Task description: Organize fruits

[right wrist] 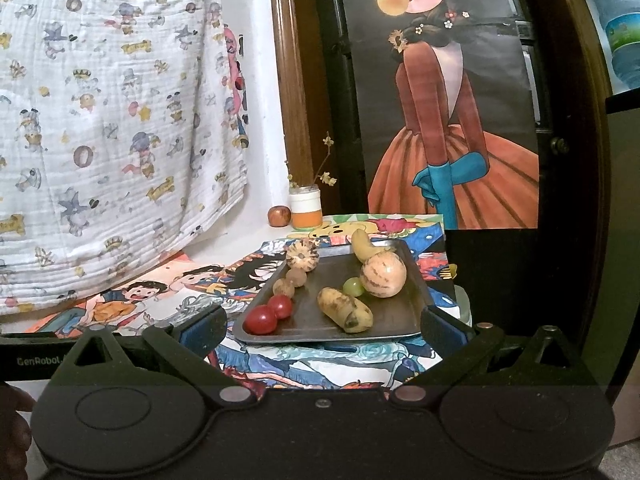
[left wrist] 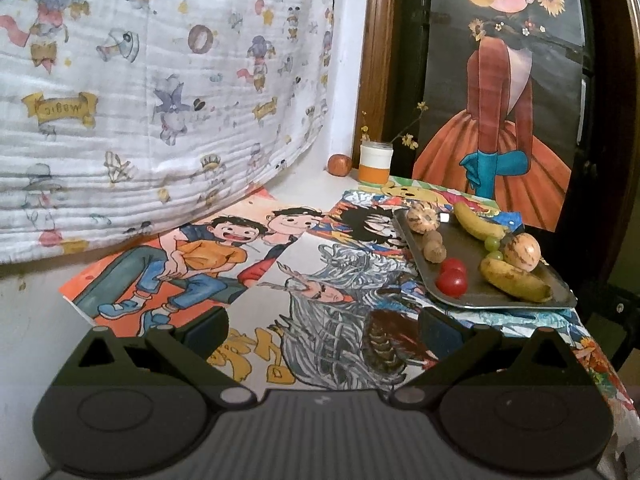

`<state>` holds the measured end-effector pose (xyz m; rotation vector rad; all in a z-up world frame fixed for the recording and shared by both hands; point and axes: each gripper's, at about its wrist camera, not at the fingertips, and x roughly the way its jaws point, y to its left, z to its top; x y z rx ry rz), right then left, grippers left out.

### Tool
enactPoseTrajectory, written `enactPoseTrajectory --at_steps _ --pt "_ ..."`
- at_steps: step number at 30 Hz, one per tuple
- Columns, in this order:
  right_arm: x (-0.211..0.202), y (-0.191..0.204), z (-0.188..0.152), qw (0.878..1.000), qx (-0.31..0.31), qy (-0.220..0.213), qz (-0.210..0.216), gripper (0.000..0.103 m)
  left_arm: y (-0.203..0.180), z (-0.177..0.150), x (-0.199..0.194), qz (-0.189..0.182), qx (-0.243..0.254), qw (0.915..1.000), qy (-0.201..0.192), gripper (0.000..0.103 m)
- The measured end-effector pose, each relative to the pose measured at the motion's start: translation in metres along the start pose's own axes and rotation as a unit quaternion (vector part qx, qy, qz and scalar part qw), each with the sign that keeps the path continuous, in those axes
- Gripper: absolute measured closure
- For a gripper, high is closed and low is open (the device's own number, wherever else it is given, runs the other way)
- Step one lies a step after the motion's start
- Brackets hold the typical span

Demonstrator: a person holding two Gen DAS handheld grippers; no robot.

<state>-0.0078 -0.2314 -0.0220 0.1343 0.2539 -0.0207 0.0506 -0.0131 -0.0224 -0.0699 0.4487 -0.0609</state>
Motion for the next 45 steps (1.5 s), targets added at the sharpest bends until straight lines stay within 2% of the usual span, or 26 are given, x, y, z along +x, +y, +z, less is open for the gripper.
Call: enactPoseTrajectory --at_steps 45 --pt "0.0048 0.0007 -0.001 1.0 -0.006 0.015 0.003 0.0 0.0015 -0.0042 0.0016 -0.005 0.0 0.9999 0.014 0.0"
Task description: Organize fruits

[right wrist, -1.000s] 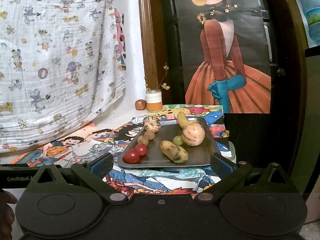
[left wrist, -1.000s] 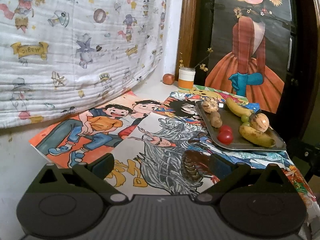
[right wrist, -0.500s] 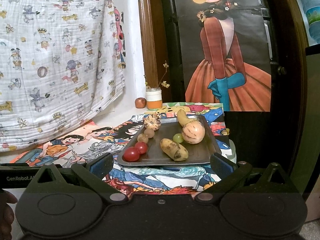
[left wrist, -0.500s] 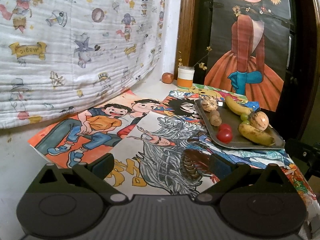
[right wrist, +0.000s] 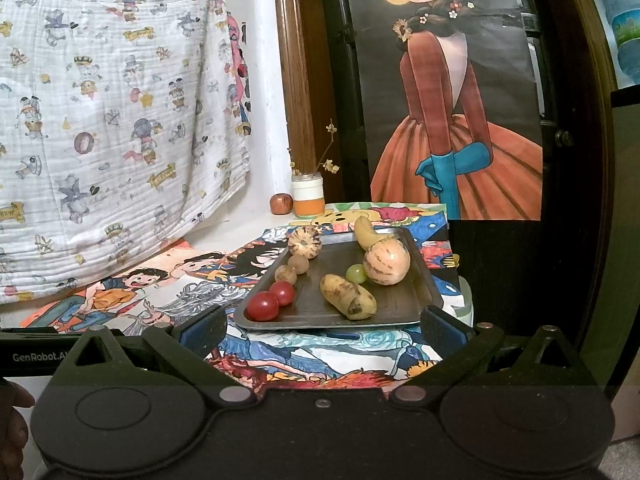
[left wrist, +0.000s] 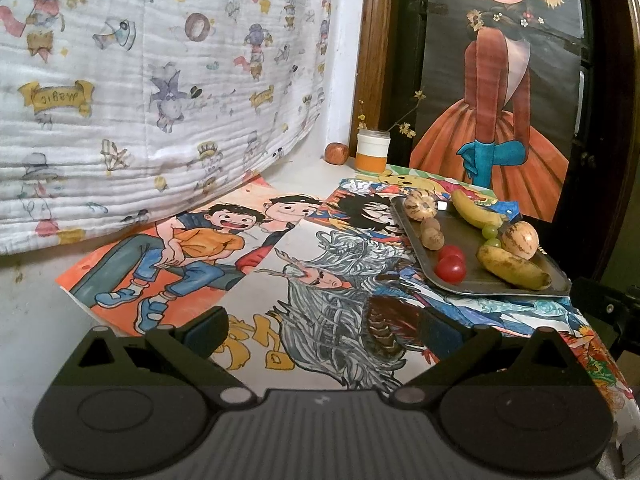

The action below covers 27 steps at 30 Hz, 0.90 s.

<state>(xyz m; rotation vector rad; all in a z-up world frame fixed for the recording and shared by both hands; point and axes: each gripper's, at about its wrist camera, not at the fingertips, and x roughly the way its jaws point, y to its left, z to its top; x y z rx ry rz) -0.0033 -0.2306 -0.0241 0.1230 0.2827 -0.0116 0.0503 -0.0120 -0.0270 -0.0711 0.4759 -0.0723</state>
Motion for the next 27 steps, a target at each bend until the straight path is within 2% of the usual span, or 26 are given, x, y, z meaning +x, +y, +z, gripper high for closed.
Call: enactPoseTrajectory --at_steps 27 --pt "0.0002 -0.0002 -0.0009 1.0 0.001 0.002 0.0 0.0 0.0015 -0.0015 -0.0002 0.0 -0.003 1.0 0.004 0.0"
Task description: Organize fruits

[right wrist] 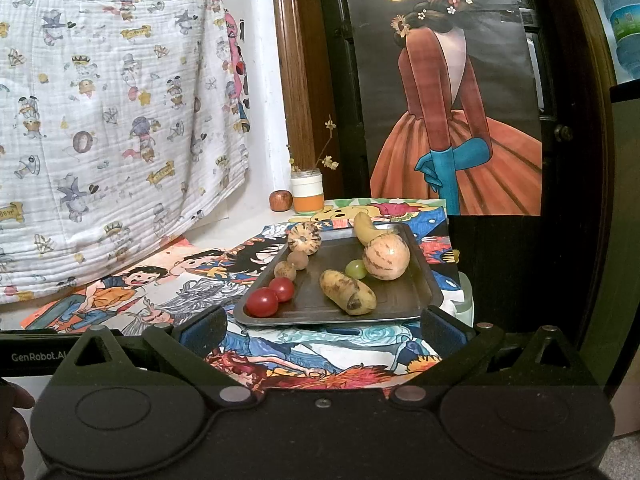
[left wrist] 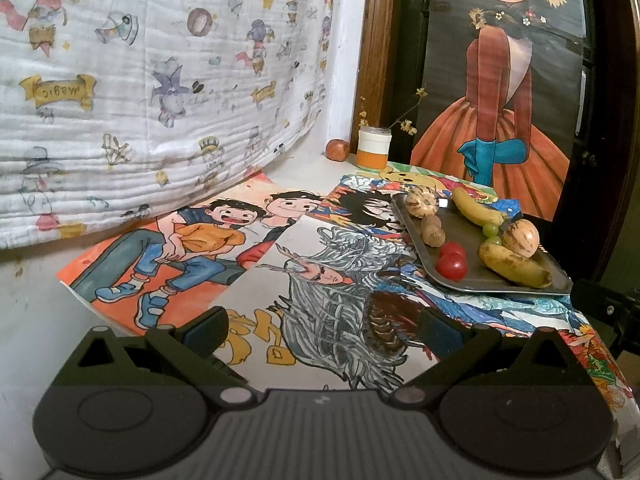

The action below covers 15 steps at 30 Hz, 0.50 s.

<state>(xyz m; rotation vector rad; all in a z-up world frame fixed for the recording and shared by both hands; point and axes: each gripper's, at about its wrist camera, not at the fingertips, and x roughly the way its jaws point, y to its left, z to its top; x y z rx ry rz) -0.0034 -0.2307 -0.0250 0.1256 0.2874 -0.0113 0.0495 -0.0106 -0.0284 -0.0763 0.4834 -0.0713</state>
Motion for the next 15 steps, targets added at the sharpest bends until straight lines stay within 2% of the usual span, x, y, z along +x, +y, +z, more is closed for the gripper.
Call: enactPoseTrajectory --at_steps 15 --pt "0.0001 -0.0004 0.0005 1.0 0.001 0.001 0.0 0.0 0.0 -0.0007 -0.0008 0.0 -0.001 1.0 0.001 0.0"
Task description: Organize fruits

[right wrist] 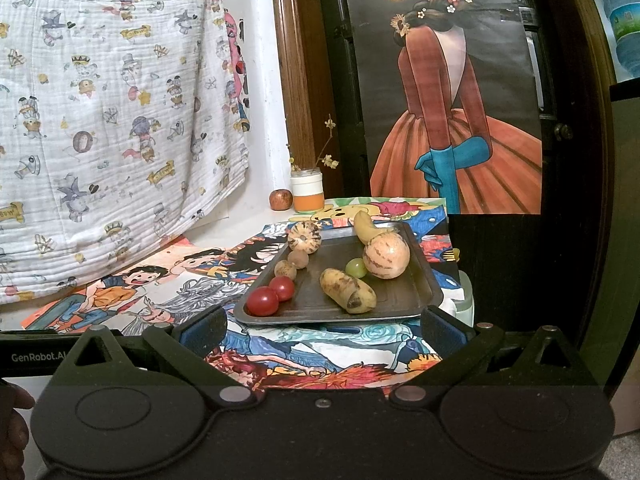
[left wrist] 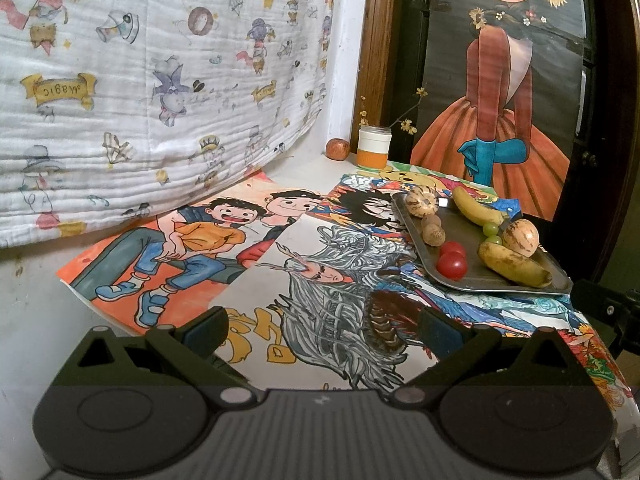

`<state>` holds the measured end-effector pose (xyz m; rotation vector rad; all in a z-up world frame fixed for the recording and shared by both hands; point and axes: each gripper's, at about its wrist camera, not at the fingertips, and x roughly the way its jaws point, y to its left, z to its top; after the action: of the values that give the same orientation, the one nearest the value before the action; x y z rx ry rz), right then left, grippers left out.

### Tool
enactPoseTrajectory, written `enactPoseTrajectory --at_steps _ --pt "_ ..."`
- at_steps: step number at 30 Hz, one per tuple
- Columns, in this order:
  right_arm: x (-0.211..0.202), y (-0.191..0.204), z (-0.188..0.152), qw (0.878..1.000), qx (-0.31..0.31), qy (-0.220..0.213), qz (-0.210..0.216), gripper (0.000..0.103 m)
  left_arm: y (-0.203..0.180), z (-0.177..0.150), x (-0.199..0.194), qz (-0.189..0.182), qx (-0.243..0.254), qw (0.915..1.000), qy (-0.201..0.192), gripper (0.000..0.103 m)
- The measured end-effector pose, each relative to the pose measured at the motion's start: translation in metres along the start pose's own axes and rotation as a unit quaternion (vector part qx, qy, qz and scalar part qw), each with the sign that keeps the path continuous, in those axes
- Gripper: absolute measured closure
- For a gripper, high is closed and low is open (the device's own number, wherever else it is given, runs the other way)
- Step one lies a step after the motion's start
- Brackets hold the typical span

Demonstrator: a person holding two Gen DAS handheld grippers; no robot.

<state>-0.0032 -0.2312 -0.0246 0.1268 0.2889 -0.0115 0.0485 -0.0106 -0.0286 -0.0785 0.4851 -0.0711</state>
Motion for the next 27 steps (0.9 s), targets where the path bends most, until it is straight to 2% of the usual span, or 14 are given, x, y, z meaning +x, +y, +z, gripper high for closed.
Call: enactPoseTrajectory --at_steps 17,27 --pt "0.0003 0.0002 0.0003 1.0 0.0 0.001 0.0 0.0 0.0001 -0.0008 0.0001 -0.008 -0.001 1.0 0.001 0.0" --pt "0.0002 0.0008 0.0001 1.0 0.0 0.001 0.0 0.0 -0.0049 0.0003 -0.0041 0.006 0.011 0.9999 -0.005 0.0"
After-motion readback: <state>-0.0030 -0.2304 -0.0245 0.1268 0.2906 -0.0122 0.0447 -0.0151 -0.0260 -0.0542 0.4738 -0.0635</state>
